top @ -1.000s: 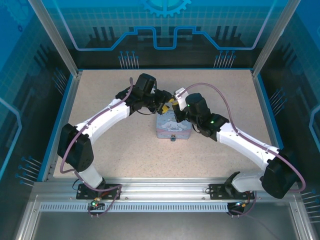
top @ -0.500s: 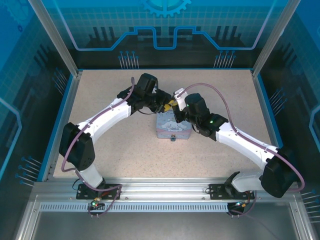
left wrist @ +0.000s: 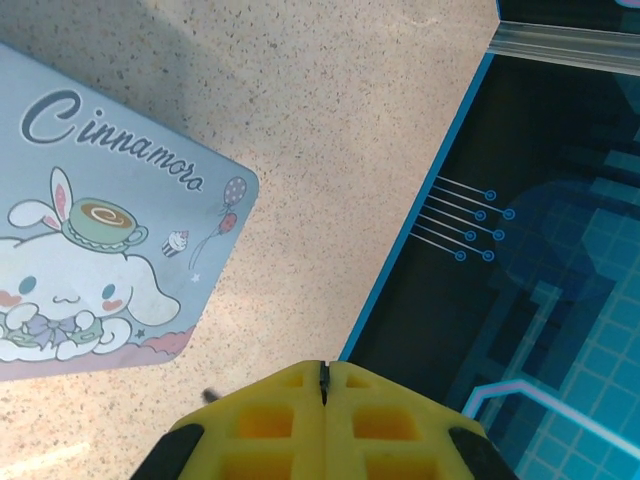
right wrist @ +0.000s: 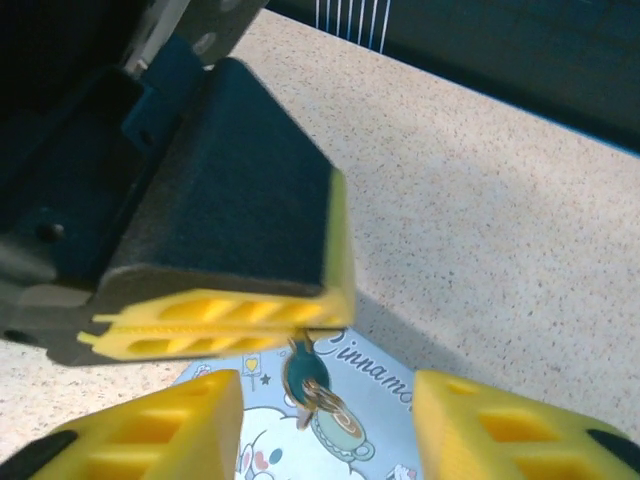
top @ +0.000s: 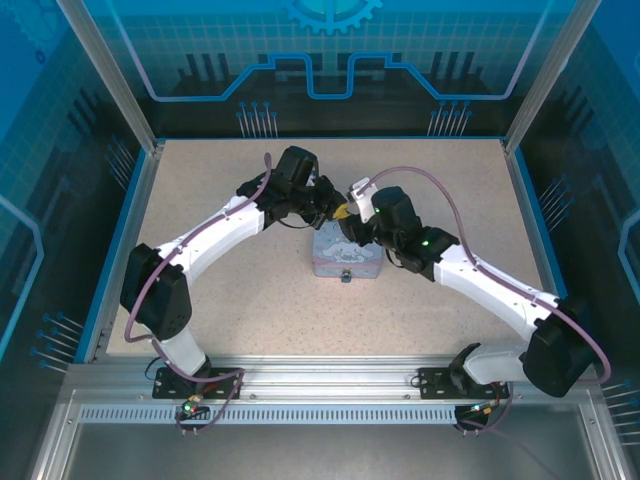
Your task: Unlock a padlock with a key
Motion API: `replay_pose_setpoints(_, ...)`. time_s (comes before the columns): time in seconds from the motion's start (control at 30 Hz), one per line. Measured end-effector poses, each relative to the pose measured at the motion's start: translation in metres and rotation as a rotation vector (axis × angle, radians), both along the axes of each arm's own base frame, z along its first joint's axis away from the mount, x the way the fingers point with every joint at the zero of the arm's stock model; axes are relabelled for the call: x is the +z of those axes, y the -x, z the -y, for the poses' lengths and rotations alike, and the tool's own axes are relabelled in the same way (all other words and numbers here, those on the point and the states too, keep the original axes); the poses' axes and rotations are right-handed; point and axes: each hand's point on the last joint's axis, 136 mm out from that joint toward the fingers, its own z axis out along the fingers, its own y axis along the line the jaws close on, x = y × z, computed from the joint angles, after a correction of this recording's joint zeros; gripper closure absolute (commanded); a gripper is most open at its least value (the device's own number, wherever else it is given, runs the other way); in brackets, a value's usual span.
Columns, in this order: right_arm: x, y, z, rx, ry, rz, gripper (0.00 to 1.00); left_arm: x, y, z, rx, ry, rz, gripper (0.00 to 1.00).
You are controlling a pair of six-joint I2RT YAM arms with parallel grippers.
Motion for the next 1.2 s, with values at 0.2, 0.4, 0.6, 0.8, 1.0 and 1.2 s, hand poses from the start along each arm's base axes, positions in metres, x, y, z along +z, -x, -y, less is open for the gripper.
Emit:
replay_pose_setpoints(0.2,0.044,-0.002,0.065,-0.138,-0.267,-0.025,0.22,-0.003,-0.009,-0.005,-0.028,-0.075,0.127,1.00)
replay_pose_setpoints(0.4,0.043,0.003,0.072,-0.151,-0.533,-0.173,0.23,-0.016,-0.009,-0.021,-0.048,-0.159,0.283,1.00)
replay_pose_setpoints(0.6,-0.017,-0.002,0.059,-0.207,-0.801,-0.436,0.26,0.009,-0.019,-0.010,-0.105,-0.099,0.521,1.00)
replay_pose_setpoints(0.8,-0.028,-0.016,0.049,-0.240,-1.011,-0.530,0.31,0.031,-0.020,0.002,-0.142,0.005,0.737,1.00)
replay_pose_setpoints(1.0,0.011,-0.026,0.047,-0.196,-1.164,-0.463,0.36,0.049,-0.018,0.002,-0.103,0.100,0.883,1.00)
replay_pose_setpoints(1.2,0.029,-0.033,0.039,-0.158,-1.238,-0.429,0.44,0.066,-0.022,0.001,-0.038,0.192,0.940,1.00)
